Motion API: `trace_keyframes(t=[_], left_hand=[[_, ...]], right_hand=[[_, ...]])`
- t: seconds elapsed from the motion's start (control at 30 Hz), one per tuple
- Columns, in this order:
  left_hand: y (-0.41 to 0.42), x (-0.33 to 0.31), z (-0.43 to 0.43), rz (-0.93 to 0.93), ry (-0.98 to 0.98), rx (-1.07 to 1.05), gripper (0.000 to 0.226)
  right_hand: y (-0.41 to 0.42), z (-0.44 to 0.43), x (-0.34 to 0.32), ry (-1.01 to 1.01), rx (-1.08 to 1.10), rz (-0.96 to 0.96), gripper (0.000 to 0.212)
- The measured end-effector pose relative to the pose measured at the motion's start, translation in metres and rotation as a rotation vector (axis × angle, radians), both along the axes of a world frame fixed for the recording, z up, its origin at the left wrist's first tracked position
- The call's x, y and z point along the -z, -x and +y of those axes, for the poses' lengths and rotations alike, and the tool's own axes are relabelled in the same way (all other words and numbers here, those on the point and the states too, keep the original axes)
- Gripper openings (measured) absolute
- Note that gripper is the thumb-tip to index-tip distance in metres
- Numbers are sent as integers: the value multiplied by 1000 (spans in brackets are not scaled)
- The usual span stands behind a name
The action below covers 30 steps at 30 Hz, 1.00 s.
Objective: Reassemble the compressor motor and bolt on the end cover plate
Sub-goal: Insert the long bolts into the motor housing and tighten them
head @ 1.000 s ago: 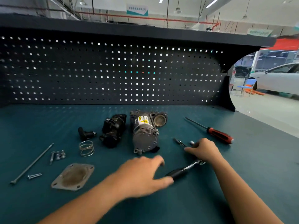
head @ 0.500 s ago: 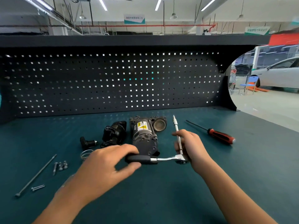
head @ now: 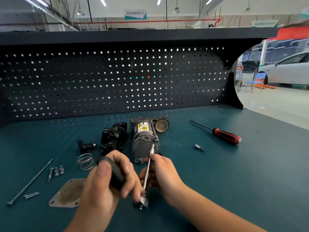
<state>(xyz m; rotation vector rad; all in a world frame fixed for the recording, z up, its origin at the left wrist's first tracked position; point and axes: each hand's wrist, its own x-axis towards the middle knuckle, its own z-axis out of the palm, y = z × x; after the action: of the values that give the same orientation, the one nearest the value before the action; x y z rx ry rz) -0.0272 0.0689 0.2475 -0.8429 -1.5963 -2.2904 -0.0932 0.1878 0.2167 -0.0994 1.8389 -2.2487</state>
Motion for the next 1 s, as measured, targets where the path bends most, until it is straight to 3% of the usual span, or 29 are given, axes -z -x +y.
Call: trace_keyframes(t=[0.1, 0.43, 0.73, 0.83, 1.0], left_hand=[[2, -1, 6, -47, -89, 1, 56], [7, 3, 12, -18, -8, 0, 54], [4, 7, 13, -30, -56, -62, 57], [2, 0, 17, -77, -167, -141, 57], [0, -19, 38, -150, -504, -226, 40]], right_hand=[[3, 3, 0, -12, 55, 27, 23], [11, 5, 0, 21, 111, 48, 25], [14, 7, 3, -5, 92, 37, 26], [16, 9, 0, 3, 84, 5, 27], [23, 16, -8, 101, 106, -99, 27]])
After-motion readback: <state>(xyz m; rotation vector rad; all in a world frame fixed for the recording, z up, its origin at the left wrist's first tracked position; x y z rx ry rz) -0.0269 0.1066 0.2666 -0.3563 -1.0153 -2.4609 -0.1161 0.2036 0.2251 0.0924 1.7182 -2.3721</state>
